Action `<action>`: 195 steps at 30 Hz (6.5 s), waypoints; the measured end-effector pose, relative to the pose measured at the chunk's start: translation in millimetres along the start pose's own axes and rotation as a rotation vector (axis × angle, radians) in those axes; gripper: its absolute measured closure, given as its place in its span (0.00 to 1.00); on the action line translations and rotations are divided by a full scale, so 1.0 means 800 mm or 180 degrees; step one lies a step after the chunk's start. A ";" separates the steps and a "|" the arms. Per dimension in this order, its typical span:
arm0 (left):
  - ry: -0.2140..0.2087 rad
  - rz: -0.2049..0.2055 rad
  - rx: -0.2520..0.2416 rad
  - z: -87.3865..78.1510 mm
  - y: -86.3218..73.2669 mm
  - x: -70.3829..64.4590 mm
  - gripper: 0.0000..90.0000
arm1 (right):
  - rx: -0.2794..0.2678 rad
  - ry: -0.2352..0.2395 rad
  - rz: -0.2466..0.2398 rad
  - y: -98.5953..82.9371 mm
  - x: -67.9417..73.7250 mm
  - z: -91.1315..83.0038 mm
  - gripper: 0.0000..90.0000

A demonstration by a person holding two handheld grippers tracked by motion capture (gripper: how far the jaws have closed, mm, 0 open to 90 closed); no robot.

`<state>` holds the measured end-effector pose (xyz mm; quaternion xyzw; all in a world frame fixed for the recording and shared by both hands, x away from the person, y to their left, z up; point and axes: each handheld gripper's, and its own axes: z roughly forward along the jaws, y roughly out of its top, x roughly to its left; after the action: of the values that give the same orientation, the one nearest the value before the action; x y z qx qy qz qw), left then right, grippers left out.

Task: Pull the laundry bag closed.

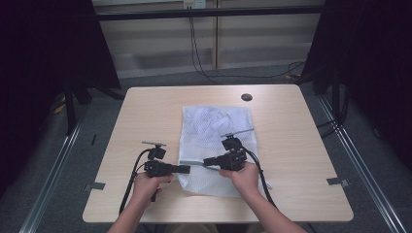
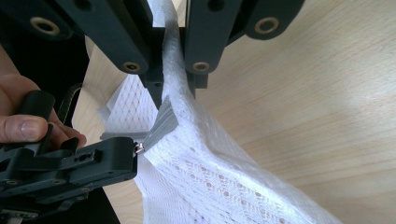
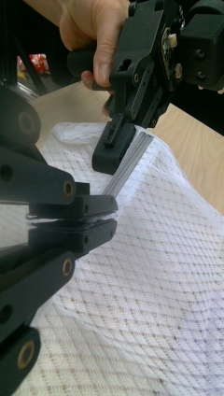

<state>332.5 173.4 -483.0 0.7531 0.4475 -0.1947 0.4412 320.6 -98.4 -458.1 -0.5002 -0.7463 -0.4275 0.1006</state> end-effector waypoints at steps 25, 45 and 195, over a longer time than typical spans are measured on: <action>-0.0017 -0.0059 -0.0009 -0.002 0.000 0.001 1.00 | 0.0014 0.0000 0.0022 -0.002 -0.007 -0.010 0.97; 0.0024 -0.0051 -0.0015 -0.003 0.000 0.002 1.00 | -0.0003 -0.0033 -0.0012 -0.003 -0.009 -0.016 0.97; 0.0038 -0.0050 -0.0092 -0.012 0.002 0.001 1.00 | -0.0129 -0.0151 0.0056 -0.024 -0.053 -0.079 0.97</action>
<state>333.2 181.6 -477.9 0.7443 0.4588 -0.1871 0.4478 307.1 -175.4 -454.0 -0.5187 -0.7352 -0.4296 0.0766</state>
